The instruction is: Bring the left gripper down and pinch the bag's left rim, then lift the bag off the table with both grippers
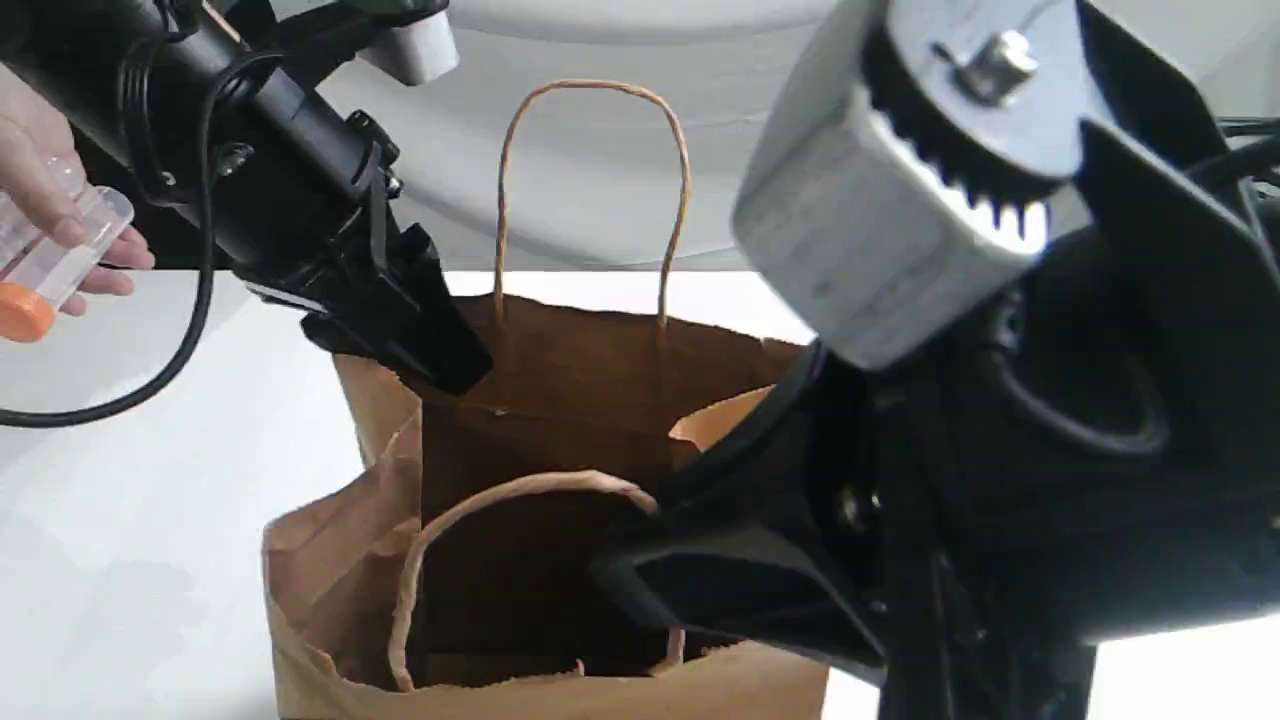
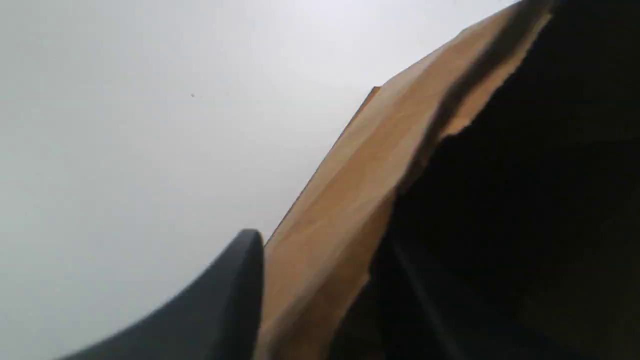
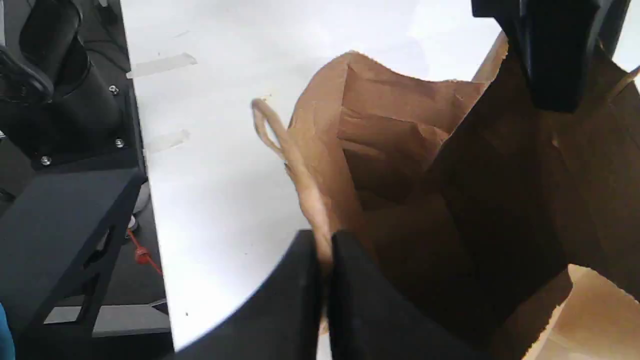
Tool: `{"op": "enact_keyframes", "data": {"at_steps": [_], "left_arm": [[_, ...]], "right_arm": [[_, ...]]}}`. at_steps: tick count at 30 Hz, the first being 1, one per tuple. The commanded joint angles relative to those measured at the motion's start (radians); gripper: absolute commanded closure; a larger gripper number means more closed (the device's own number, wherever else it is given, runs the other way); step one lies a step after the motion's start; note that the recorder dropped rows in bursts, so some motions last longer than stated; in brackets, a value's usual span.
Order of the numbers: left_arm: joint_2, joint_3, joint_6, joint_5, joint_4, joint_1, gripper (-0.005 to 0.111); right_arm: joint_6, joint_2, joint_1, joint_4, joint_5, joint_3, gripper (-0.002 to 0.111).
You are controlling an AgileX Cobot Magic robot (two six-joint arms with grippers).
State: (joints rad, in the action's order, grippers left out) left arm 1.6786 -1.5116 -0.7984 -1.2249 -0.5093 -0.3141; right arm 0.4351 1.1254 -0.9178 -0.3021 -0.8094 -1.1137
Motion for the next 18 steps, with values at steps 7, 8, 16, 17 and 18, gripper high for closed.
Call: {"op": "enact_keyframes", "data": {"at_steps": [7, 8, 16, 17, 18], "left_arm": [[0.001, 0.005, -0.021, 0.004, -0.033, -0.007, 0.107], [0.001, 0.005, -0.016, 0.004, -0.033, -0.007, 0.107], [0.001, 0.005, 0.005, 0.004, -0.031, -0.003, 0.107], [0.001, 0.005, 0.010, 0.004, -0.031, -0.003, 0.107], [0.001, 0.005, 0.012, 0.004, -0.031, -0.003, 0.107]], "right_arm": [[-0.010, -0.002, -0.001, 0.011, 0.005, -0.005, 0.108], [-0.016, -0.002, -0.001, 0.011, 0.005, -0.005, 0.108], [-0.047, -0.002, -0.001, 0.024, 0.002, -0.084, 0.108], [-0.047, -0.002, -0.001, 0.036, -0.006, -0.115, 0.108], [-0.051, -0.002, -0.001, 0.054, -0.017, -0.142, 0.108]]}}
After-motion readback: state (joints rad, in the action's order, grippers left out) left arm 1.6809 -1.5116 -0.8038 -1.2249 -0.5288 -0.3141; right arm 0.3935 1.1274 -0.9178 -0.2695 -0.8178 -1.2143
